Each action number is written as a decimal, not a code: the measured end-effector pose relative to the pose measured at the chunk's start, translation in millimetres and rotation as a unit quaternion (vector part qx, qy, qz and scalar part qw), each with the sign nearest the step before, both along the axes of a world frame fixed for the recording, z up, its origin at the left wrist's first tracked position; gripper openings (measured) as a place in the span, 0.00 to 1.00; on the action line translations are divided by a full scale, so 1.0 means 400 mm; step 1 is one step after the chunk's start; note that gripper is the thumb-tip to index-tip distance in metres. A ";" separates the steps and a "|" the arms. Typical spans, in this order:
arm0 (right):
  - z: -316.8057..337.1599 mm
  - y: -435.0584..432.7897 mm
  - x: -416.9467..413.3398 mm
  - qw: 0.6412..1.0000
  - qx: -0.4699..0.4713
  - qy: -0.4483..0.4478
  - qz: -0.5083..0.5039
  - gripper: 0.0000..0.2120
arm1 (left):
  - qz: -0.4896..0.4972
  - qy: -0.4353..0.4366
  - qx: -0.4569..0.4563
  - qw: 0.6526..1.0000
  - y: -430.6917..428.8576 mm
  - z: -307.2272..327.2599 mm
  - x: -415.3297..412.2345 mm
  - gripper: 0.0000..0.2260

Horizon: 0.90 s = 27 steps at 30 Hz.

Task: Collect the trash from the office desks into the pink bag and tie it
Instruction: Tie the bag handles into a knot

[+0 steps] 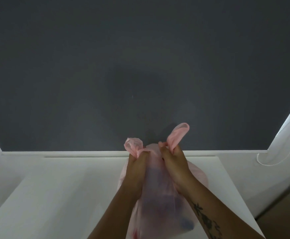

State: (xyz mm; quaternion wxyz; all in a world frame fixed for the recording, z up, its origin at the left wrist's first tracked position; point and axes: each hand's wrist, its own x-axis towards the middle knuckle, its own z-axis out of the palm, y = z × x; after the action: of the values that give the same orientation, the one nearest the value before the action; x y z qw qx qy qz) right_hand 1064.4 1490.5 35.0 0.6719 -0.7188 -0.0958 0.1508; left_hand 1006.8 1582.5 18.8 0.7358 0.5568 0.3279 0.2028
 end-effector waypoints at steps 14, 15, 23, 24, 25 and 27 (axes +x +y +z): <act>-0.001 0.008 0.008 0.997 0.042 0.058 -0.013 0.13 | 0.038 0.005 -0.002 0.999 0.027 -0.022 -0.051 0.10; -0.004 0.011 0.009 0.997 0.046 0.062 -0.019 0.11 | 0.041 -0.010 -0.043 0.998 0.027 -0.016 -0.054 0.10; -0.009 0.015 0.011 0.985 0.103 0.137 0.011 0.31 | -0.027 -0.102 -0.188 0.977 0.060 0.027 -0.086 0.10; -0.010 0.014 0.013 0.980 0.112 0.162 0.003 0.30 | -0.027 -0.089 -0.173 0.981 0.065 0.024 -0.084 0.08; -0.010 0.012 0.014 0.980 0.112 0.166 -0.004 0.27 | -0.032 -0.075 -0.152 0.985 0.071 0.019 -0.076 0.06; -0.012 0.009 0.019 0.986 0.089 0.138 -0.011 0.21 | -0.032 -0.063 -0.149 0.986 0.069 0.030 -0.067 0.11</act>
State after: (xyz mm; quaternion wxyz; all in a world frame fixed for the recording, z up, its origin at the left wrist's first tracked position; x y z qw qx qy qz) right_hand 1072.1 1493.9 30.3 0.7413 -0.6297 -0.0077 0.2321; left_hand 980.2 1610.3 30.8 0.8356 0.4375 0.2898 0.1626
